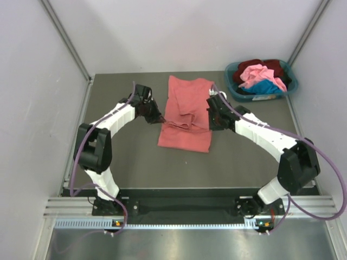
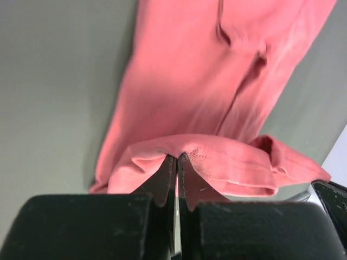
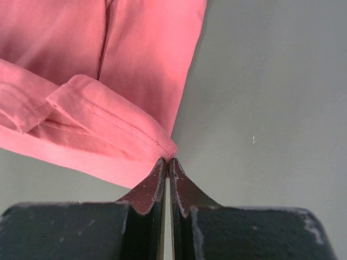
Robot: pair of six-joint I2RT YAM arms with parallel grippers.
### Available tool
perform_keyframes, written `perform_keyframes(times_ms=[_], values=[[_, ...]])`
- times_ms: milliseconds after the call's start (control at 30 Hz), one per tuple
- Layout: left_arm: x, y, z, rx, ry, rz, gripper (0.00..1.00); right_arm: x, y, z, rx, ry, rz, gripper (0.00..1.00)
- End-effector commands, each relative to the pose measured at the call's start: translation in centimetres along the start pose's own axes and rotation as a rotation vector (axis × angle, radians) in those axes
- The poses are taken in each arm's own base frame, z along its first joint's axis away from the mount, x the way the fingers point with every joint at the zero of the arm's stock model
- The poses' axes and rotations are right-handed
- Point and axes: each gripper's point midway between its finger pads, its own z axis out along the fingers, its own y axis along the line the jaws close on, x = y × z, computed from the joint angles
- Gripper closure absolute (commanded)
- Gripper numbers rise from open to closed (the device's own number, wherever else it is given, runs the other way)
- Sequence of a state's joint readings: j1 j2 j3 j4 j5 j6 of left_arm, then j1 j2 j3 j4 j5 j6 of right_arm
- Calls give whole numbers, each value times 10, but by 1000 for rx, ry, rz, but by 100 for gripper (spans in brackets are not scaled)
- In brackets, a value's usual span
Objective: Fold and stack the t-shirts
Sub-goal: Fold the tshirt
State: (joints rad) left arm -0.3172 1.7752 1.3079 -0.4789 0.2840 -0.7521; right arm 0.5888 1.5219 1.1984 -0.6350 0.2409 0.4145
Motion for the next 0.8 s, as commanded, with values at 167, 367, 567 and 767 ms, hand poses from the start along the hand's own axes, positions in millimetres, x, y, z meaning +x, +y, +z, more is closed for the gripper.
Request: perform_keyframes(times_ms=[167,367,567,767], values=[[-54,-24,15,95,-64,40,100,-51,-8,23,-20,-66,-19,100],[-66,-20,37,95,-49,42,100,-66,-13,43,-27,-61,-27,100],[-76,-15,53,84,-52,19,100,-73,-8,61,-50,-45,-40,100],[-87,-8,62,76,-60,-2,100,-79,-10,77,-38,-28,-30,100]])
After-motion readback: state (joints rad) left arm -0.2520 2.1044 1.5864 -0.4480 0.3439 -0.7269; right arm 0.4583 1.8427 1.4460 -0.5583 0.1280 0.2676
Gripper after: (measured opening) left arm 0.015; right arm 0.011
